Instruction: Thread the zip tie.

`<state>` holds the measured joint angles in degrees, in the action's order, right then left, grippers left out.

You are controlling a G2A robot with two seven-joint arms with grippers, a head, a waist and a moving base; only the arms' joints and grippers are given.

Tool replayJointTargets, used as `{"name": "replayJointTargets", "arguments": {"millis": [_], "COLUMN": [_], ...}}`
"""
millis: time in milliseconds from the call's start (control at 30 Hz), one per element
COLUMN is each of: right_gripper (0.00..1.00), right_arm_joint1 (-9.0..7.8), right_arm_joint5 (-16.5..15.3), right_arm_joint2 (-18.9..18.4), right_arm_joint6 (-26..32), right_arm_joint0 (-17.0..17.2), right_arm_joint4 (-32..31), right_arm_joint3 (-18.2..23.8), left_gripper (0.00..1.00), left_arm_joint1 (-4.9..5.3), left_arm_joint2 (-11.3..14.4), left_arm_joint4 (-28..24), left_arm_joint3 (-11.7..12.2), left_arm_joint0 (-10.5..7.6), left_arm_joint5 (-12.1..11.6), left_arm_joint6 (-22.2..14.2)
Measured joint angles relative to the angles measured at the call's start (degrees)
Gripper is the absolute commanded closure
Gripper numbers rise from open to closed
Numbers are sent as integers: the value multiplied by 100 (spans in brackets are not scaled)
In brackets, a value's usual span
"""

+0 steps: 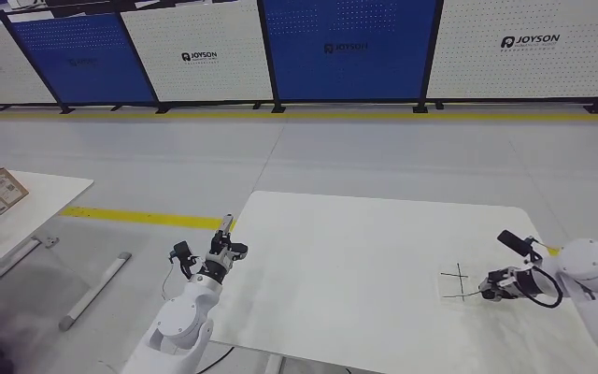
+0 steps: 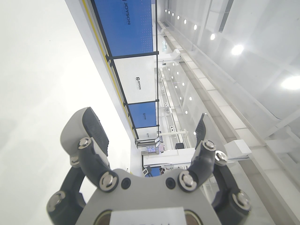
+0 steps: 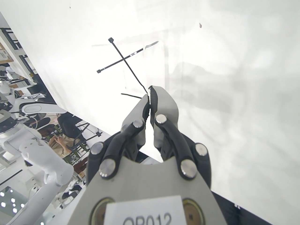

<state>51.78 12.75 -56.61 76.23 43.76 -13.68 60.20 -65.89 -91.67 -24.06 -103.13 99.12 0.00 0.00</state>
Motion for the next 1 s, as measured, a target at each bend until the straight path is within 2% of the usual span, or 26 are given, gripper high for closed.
{"name": "replayJointTargets", "arguments": {"millis": [300, 400, 600, 1000], "right_gripper": [100, 100, 100, 100], "right_arm_joint1": [-173, -288, -570, -571], "right_arm_joint5": [-61, -108, -465, -466], "right_arm_joint2": [-441, -781, -1844, -1842], "right_arm_joint6": [19, -40, 141, 153], "right_arm_joint0": [281, 487, 1231, 1226], "right_arm_joint4": [30, 94, 654, 650], "right_arm_joint3": [383, 587, 1173, 1176], "left_gripper": [0, 0, 0, 0], "left_arm_joint1": [0, 0, 0, 0], "left_arm_joint2": [0, 0, 0, 0], "left_arm_joint4": [0, 0, 0, 0], "left_arm_joint3": [0, 0, 0, 0], "left_arm_joint0": [0, 0, 0, 0], "left_arm_joint5": [0, 0, 0, 0], "left_arm_joint6": [0, 0, 0, 0]}}
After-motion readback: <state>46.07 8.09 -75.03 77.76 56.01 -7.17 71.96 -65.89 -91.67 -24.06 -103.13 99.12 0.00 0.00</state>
